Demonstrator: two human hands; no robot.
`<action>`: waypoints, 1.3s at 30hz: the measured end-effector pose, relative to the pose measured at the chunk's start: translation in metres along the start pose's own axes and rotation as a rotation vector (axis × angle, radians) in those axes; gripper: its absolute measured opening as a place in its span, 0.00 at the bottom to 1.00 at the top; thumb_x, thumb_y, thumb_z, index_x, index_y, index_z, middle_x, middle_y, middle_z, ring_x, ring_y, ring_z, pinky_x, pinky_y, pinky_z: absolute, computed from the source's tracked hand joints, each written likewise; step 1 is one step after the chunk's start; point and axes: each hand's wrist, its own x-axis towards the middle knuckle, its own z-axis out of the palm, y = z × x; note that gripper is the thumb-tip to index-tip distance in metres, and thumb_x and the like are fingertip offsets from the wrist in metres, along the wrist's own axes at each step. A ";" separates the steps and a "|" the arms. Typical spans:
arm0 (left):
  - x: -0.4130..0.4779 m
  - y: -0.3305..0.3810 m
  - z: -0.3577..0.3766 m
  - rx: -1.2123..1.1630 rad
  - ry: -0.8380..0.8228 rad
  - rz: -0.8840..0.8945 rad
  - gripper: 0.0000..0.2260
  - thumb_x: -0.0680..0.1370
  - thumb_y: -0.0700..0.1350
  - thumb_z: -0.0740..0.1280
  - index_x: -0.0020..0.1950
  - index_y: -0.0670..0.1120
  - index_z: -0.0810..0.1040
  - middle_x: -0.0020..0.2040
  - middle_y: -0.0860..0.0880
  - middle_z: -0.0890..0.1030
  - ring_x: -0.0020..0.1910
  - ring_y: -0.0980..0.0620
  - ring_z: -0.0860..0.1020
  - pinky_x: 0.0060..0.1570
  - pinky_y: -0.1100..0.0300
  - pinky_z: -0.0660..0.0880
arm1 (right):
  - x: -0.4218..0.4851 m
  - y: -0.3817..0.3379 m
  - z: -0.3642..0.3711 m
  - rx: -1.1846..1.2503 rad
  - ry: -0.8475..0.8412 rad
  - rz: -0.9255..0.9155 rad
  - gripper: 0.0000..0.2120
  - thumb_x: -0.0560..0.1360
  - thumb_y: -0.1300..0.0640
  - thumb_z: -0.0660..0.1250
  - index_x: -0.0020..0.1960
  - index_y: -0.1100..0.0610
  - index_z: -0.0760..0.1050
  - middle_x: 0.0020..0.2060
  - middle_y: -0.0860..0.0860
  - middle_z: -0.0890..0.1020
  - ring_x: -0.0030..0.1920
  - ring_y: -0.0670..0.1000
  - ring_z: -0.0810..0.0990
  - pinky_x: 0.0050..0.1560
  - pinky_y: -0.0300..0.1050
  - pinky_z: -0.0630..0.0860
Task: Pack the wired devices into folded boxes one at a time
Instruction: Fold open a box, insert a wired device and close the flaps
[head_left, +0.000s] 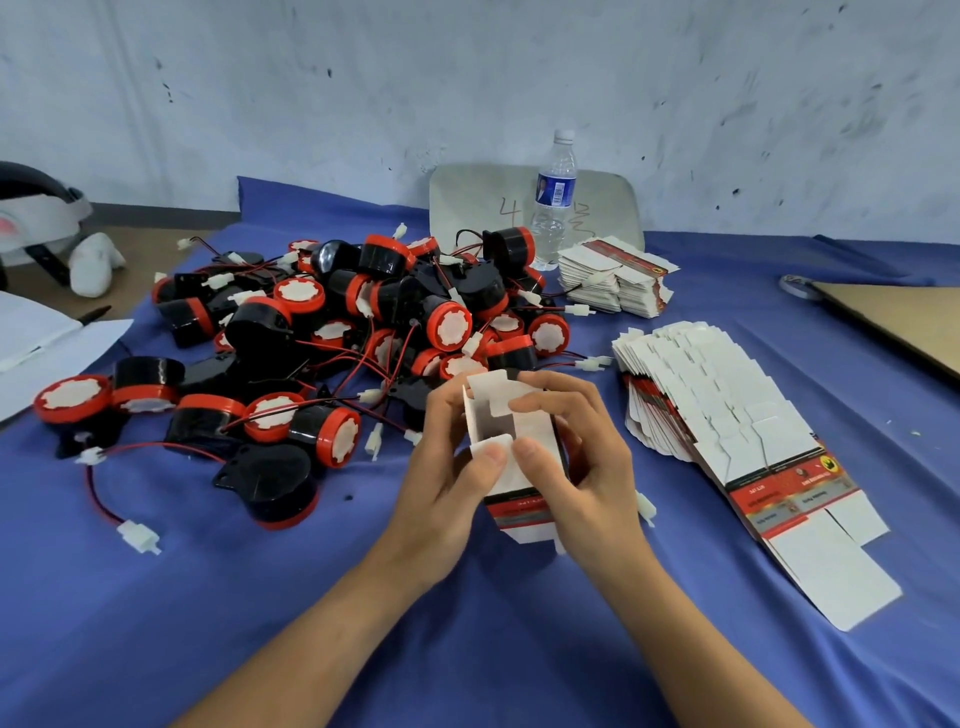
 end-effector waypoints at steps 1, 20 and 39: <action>0.000 0.001 0.001 -0.001 0.003 0.022 0.21 0.78 0.47 0.60 0.71 0.47 0.61 0.60 0.62 0.76 0.58 0.59 0.76 0.52 0.67 0.74 | 0.000 0.000 -0.001 0.004 0.001 -0.003 0.10 0.73 0.51 0.66 0.51 0.55 0.79 0.58 0.47 0.76 0.61 0.55 0.77 0.57 0.62 0.74; 0.005 0.008 -0.003 0.149 0.071 0.128 0.24 0.72 0.30 0.60 0.60 0.56 0.65 0.58 0.65 0.74 0.59 0.55 0.76 0.51 0.65 0.76 | 0.000 -0.015 -0.001 -0.201 -0.114 -0.083 0.20 0.69 0.65 0.65 0.61 0.62 0.76 0.56 0.54 0.72 0.60 0.51 0.73 0.61 0.37 0.69; 0.000 0.012 0.003 0.421 0.014 0.415 0.16 0.73 0.40 0.60 0.60 0.51 0.67 0.61 0.52 0.70 0.63 0.51 0.72 0.58 0.63 0.70 | 0.010 -0.018 -0.014 0.463 -0.183 0.250 0.12 0.72 0.68 0.61 0.43 0.53 0.79 0.47 0.51 0.80 0.49 0.51 0.77 0.48 0.40 0.74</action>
